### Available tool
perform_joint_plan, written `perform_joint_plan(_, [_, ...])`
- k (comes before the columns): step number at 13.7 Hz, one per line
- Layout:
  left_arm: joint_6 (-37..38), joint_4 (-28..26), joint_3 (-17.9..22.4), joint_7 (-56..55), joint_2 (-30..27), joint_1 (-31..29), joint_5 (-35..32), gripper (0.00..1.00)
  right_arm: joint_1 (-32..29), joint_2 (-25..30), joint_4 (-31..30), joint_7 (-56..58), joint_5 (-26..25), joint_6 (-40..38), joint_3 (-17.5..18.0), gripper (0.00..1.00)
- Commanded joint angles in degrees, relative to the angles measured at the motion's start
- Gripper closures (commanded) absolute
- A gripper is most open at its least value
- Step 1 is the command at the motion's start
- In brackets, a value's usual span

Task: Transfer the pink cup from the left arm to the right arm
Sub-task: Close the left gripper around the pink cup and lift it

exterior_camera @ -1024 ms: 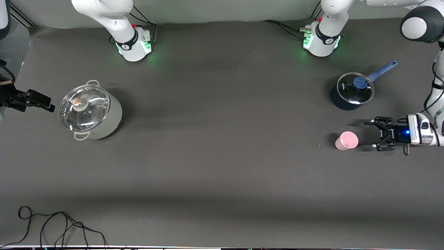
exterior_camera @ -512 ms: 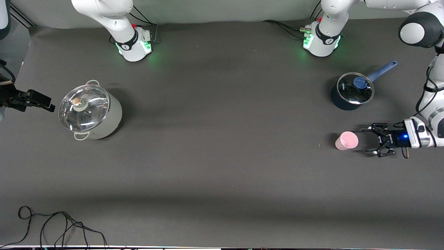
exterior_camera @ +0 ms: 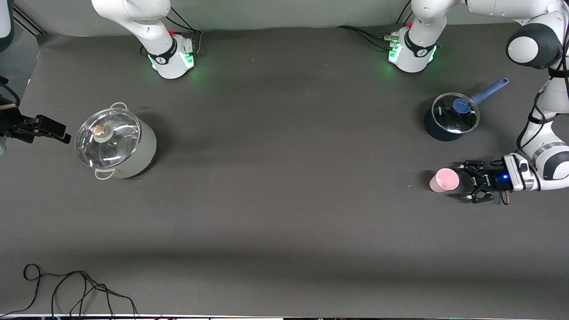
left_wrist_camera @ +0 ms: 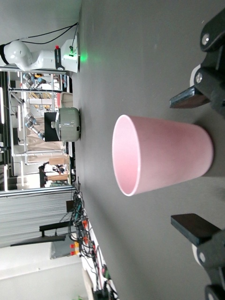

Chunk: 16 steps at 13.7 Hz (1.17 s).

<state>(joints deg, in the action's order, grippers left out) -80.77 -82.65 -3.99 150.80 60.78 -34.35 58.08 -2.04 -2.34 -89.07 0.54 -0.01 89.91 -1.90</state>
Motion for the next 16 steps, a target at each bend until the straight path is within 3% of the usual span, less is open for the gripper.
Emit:
perform_joint_plan(1, [0.3,-0.1,-0.2,2.5,0.2,1.6,0.9,0.0,0.0,-0.1,0.8,0.9,0.3,-0.5,-0.2,0.0])
perform_joint_plan(13, [-0.1,-2.3,-1.5,4.9,1.9,5.1,5.4,0.0,0.2,0.2,1.1,0.5,0.3,-0.5,0.0,0.0])
perform_joint_plan(14, [-0.2,-2.2,-1.5,5.0,1.9,5.2,5.4,0.04,0.2,0.2,1.3,0.4,0.3,-0.5,0.1,0.0])
perform_joint_plan(16, [-0.4,-2.0,-1.9,5.0,1.8,5.3,5.7,1.0,0.1,0.1,1.8,0.7,0.3,-0.5,0.1,0.0])
